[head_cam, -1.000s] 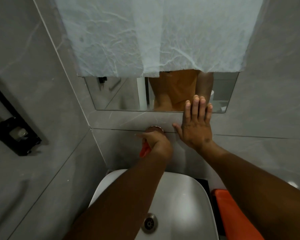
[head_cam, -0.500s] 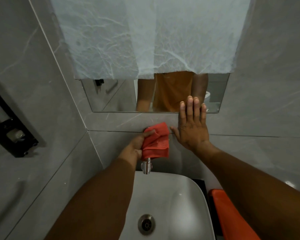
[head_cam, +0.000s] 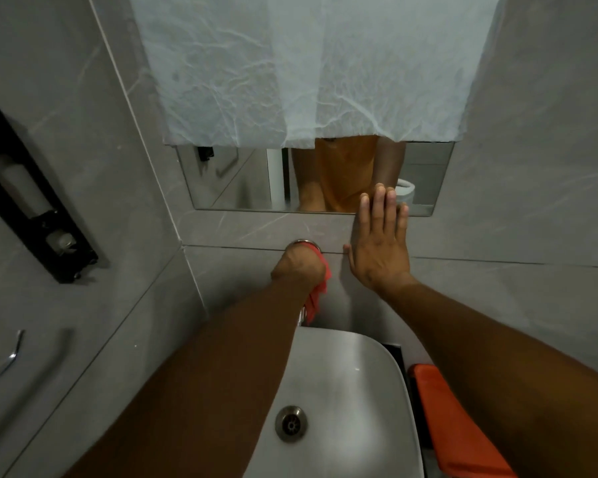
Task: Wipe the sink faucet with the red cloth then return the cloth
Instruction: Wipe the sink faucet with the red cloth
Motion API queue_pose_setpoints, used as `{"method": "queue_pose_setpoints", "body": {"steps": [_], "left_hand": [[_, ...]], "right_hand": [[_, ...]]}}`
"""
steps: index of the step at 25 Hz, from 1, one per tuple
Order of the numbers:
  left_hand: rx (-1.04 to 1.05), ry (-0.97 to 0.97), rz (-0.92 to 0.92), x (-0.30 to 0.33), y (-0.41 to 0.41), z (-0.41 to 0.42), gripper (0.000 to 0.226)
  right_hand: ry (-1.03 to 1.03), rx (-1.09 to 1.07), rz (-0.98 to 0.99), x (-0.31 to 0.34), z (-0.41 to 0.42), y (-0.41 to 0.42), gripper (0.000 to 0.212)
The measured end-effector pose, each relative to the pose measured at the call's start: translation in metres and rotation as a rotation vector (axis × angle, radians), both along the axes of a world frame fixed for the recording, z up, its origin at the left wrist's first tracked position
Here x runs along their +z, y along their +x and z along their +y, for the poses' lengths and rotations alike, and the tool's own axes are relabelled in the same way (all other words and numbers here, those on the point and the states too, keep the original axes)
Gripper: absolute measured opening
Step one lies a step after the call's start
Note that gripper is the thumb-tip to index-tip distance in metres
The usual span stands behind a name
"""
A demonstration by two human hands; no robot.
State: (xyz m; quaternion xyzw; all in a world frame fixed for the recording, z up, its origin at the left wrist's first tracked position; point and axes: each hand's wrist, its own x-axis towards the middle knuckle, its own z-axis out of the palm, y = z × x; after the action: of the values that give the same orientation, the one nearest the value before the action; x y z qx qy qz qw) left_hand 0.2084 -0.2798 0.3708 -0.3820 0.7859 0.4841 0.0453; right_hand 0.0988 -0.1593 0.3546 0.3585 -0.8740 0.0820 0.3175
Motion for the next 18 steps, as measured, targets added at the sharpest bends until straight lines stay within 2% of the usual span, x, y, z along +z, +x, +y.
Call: {"method": "queue_pose_setpoints", "body": {"steps": [2, 3, 5, 6, 8, 9, 10, 12, 14, 16, 18], "left_hand": [[0.007, -0.125, 0.127, -0.001, 0.011, 0.002, 0.028], [0.028, -0.222, 0.136, -0.001, 0.016, 0.005, 0.036], [0.094, -0.442, 0.111, 0.005, 0.025, 0.009, 0.053], [0.097, -0.515, 0.131, 0.009, 0.030, 0.010, 0.053], [0.071, -0.546, 0.263, 0.019, 0.039, 0.004, 0.040], [0.067, -0.506, 0.363, 0.025, 0.043, -0.001, 0.033], [0.083, -0.395, 0.466, 0.034, 0.049, -0.006, 0.028], [0.192, 0.084, 0.702, 0.056, 0.061, -0.010, 0.025], [0.287, 0.551, 0.838, 0.071, 0.067, -0.012, 0.045], [0.263, 0.738, 0.840, 0.071, 0.065, -0.008, 0.067], [0.176, 0.881, 0.774, 0.065, 0.059, 0.013, 0.071]], "right_hand": [[-0.074, 0.081, -0.092, -0.004, 0.009, 0.016, 0.081], [-0.116, 0.140, -0.195, -0.008, 0.010, 0.025, 0.074], [-0.183, 0.248, -0.565, -0.011, 0.007, 0.042, 0.063], [-0.221, 0.281, -0.793, -0.009, 0.003, 0.050, 0.059], [-0.328, 0.324, -1.165, 0.004, -0.008, 0.065, 0.043], [-0.405, 0.340, -1.253, 0.012, -0.013, 0.071, 0.031], [-0.491, 0.352, -1.304, 0.020, -0.016, 0.075, 0.021], [-0.658, 0.390, -1.397, 0.044, -0.017, 0.082, 0.015], [-0.758, 0.442, -1.445, 0.073, -0.011, 0.088, 0.016], [-0.821, 0.517, -1.465, 0.099, 0.004, 0.093, 0.022], [-0.881, 0.585, -1.531, 0.113, 0.024, 0.093, 0.036]]}}
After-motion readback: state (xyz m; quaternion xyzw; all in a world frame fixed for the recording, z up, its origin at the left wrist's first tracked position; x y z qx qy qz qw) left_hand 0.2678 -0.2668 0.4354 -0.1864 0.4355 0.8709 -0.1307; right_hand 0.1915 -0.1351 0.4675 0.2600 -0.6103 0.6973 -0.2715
